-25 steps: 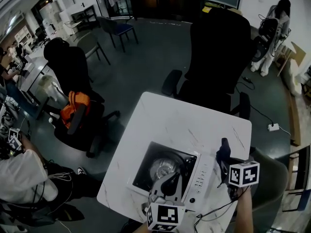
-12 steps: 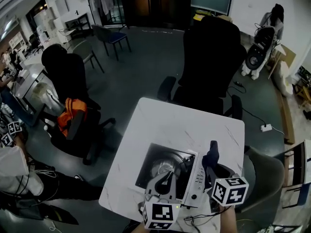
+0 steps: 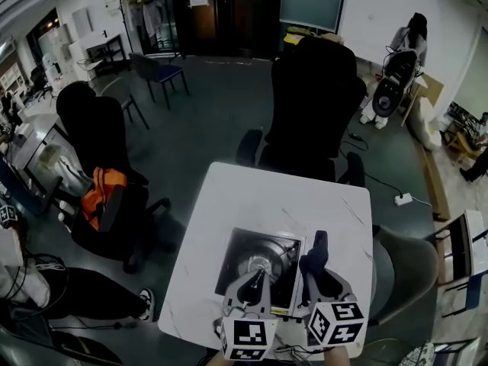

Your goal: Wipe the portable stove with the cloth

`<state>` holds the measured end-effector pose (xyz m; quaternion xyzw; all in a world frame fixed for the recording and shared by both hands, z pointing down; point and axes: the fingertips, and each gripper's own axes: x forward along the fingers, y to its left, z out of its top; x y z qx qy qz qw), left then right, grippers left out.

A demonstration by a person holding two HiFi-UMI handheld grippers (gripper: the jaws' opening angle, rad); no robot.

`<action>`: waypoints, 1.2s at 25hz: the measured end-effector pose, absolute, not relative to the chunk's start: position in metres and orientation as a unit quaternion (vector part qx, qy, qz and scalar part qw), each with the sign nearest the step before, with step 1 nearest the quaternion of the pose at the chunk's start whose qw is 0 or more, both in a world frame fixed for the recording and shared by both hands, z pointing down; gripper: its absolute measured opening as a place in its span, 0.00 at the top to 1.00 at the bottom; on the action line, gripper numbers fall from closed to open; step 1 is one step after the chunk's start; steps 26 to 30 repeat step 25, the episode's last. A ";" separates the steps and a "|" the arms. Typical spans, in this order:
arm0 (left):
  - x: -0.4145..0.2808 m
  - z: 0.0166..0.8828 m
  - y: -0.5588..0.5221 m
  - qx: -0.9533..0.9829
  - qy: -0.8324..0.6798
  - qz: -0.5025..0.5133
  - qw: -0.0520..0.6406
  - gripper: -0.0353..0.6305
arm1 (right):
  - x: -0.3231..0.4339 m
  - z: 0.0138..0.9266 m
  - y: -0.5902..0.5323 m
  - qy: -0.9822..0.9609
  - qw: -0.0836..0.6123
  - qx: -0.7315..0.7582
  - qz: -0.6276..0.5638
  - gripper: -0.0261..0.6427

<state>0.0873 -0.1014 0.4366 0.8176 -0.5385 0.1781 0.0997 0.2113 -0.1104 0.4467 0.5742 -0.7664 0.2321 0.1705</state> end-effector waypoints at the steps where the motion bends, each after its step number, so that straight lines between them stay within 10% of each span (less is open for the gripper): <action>1: 0.086 0.434 -0.100 0.821 -0.535 0.175 0.095 0.91 | 0.208 0.446 -0.106 -0.765 0.169 0.579 0.229 0.80; 30: 0.043 0.403 -0.064 0.847 -0.505 0.146 0.071 0.91 | 0.148 0.427 -0.032 -0.735 0.147 0.624 0.222 0.81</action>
